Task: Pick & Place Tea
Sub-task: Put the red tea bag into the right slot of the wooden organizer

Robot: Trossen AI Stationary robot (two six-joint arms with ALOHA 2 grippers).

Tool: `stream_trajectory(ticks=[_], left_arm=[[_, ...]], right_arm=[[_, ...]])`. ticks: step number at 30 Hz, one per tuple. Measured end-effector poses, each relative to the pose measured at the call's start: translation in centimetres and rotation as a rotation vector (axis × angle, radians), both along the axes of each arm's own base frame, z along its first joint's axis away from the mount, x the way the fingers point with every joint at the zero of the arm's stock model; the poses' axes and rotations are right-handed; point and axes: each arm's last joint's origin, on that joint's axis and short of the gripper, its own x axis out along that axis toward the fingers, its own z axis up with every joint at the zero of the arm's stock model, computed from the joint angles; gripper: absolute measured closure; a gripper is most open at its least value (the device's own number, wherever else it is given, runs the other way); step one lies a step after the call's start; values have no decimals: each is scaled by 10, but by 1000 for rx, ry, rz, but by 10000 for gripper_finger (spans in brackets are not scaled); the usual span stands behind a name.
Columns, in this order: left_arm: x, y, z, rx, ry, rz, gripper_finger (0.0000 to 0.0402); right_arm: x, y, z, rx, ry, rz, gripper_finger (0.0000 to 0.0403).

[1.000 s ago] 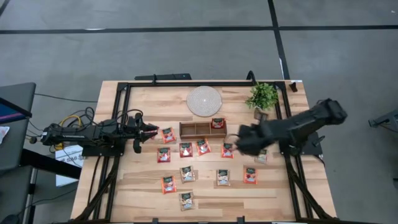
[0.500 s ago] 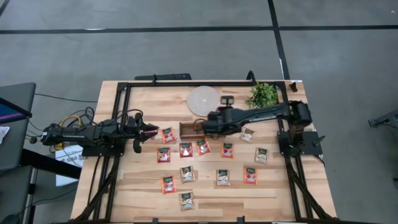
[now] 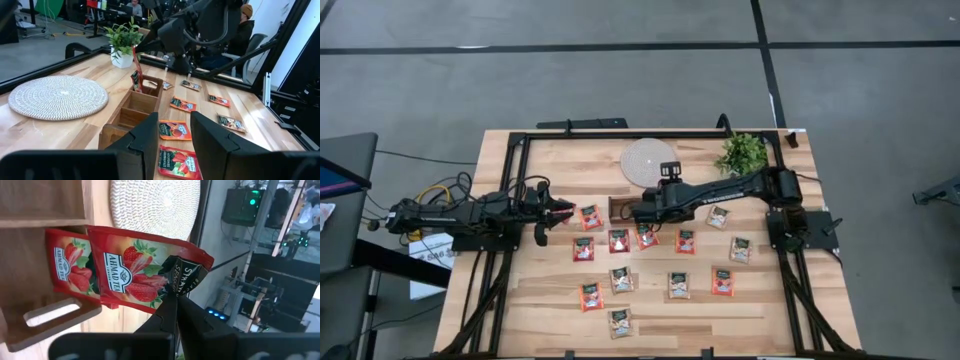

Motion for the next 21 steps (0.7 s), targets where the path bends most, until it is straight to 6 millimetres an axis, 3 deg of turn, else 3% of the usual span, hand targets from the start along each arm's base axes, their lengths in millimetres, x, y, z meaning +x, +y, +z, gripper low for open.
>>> stream_trajectory(ticks=[14, 21], left_arm=[[0, 0, 0, 0, 0, 0, 296], [0, 0, 0, 1, 0, 0, 296]], right_arm=[[-3, 1, -1, 76, -63, -106, 403], [1, 8, -31, 44, 49, -108, 403]])
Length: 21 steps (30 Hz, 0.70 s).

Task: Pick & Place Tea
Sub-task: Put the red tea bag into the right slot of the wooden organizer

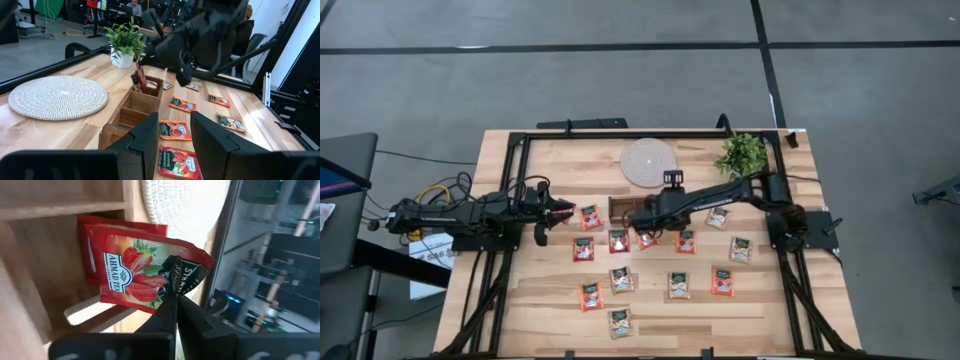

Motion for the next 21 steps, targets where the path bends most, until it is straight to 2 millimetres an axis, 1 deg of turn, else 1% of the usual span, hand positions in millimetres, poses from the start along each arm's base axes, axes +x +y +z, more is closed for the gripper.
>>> stream_trajectory(ticks=[2, 4, 12, 18, 21], left_arm=[[0, 0, 0, 0, 0, 0, 296], [0, 0, 0, 0, 0, 0, 296], [0, 0, 0, 0, 0, 0, 296], [0, 0, 0, 0, 0, 0, 296], [0, 0, 0, 0, -1, -1, 296]], right_arm=[[1, 2, -9, -44, 27, 8, 403], [2, 4, -14, -72, 37, 10, 403], [0, 10, -11, -74, -1, -10, 403], [1, 9, -13, 8, 0, -41, 403], [2, 8, -14, 17, -10, -47, 403]])
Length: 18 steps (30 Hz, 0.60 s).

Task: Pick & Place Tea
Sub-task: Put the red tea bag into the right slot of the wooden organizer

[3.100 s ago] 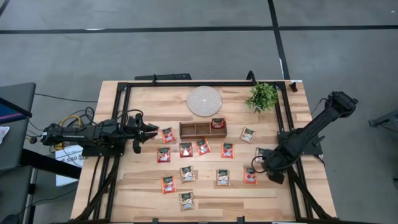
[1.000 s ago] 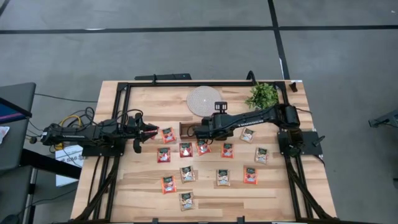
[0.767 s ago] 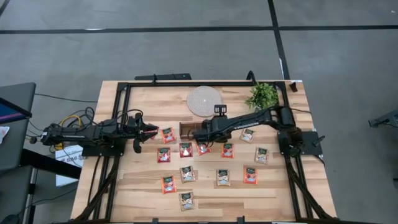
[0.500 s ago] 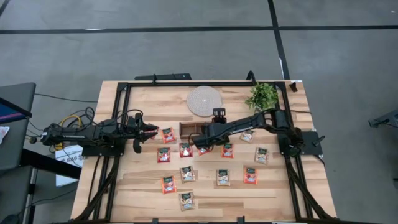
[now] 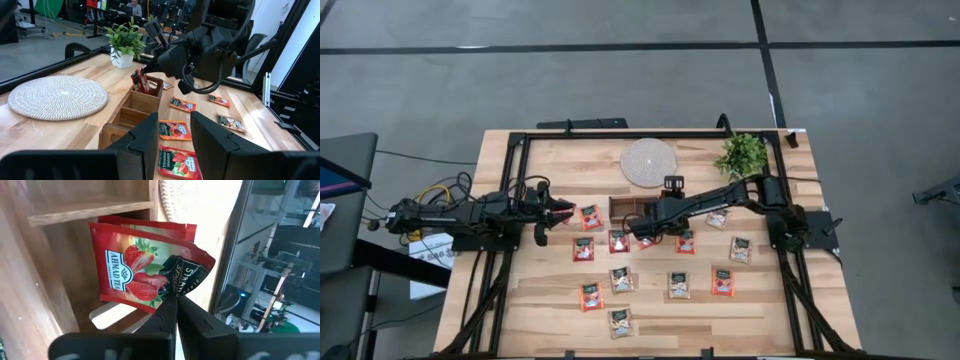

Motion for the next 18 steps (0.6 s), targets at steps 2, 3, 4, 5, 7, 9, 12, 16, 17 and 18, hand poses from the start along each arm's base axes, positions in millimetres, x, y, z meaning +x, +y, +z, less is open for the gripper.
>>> stream_trajectory(ticks=[2, 3, 4, 5, 7, 9, 12, 16, 17, 18], left_arm=[[0, 0, 0, 0, 0, 0, 296], [0, 0, 0, 0, 0, 0, 296], [0, 0, 0, 0, 0, 0, 296], [0, 0, 0, 0, 0, 0, 296], [0, 0, 0, 0, 0, 0, 296], [0, 0, 0, 0, 0, 0, 296], [0, 0, 0, 0, 0, 0, 296], [0, 0, 0, 0, 0, 0, 296], [0, 0, 0, 0, 0, 0, 296], [0, 0, 0, 0, 0, 0, 296]], right_arm=[[0, 0, 0, 1, -5, -1, 403], [0, 0, 0, 2, -4, -1, 403], [0, 0, 0, 3, -4, -1, 403], [1, 0, 0, 5, -5, -1, 403], [1, 0, 0, 6, -8, -1, 403], [1, 0, 0, 6, -9, -1, 403], [1, 0, 0, 7, -8, 0, 403], [1, 0, 0, 6, -9, 0, 403], [1, 0, 0, 7, -9, 0, 403], [1, 0, 0, 7, -11, 0, 403]])
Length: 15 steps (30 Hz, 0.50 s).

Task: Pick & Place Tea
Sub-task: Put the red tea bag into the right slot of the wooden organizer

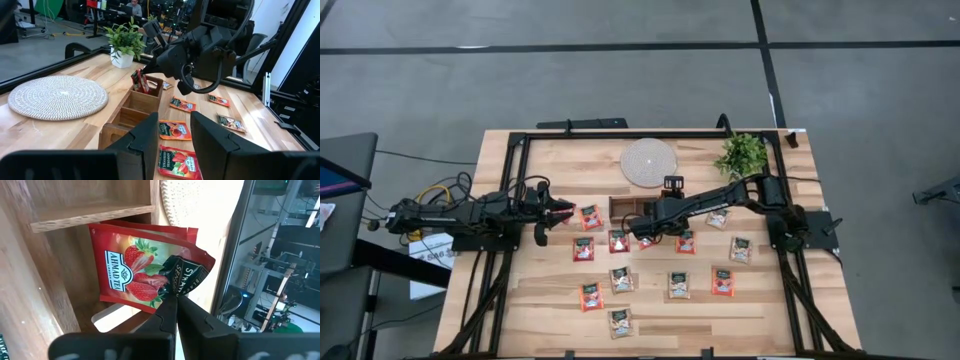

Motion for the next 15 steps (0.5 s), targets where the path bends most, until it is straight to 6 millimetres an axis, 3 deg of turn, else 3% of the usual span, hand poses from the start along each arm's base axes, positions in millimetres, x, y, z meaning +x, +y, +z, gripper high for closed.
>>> stream_trajectory(ticks=[10, 15], left_arm=[[0, 0, 0, 0, 0, 0, 296], [0, 0, 0, 0, 0, 0, 296]], right_arm=[[4, -1, -2, 73, -19, 3, 401], [3, -4, -2, 73, -11, -6, 375]])
